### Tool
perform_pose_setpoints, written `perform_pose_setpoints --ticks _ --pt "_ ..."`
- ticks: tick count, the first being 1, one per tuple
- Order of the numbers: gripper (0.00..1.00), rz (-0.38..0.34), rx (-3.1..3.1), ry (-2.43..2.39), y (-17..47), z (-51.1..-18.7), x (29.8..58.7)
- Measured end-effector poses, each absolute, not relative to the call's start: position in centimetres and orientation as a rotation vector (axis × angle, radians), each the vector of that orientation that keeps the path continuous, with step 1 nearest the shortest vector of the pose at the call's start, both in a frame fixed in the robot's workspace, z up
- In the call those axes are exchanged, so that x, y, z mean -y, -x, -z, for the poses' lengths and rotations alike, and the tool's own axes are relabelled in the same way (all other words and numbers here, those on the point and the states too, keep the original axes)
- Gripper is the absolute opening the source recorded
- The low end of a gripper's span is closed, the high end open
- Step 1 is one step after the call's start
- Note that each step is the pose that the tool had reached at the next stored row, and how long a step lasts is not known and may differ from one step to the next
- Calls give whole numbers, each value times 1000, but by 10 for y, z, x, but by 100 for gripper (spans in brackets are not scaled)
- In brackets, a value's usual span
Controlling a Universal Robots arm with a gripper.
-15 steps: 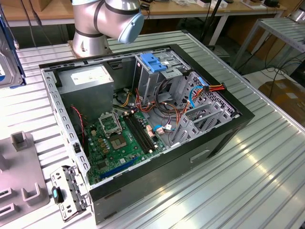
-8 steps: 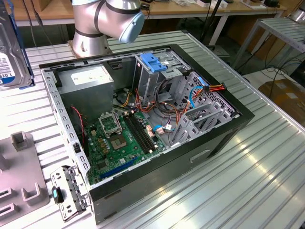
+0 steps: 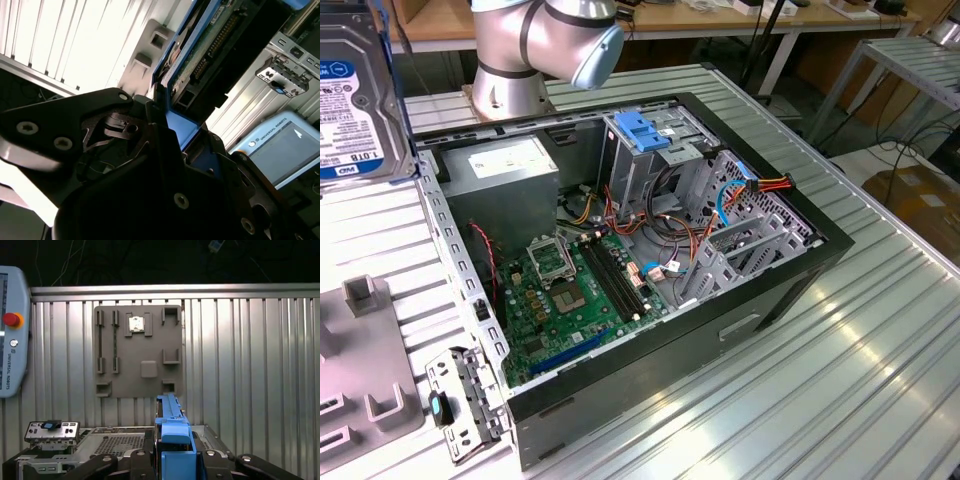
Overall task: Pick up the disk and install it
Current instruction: 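Pick up the disk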
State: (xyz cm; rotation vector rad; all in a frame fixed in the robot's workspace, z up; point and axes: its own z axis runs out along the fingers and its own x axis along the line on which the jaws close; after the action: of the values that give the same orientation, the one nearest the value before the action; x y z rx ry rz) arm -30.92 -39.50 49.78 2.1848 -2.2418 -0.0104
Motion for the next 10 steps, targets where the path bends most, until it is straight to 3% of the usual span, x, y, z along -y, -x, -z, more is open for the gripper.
perform_pose_setpoints --ticks 10 --pt "37 12 2242 -2183 293 -498 402"
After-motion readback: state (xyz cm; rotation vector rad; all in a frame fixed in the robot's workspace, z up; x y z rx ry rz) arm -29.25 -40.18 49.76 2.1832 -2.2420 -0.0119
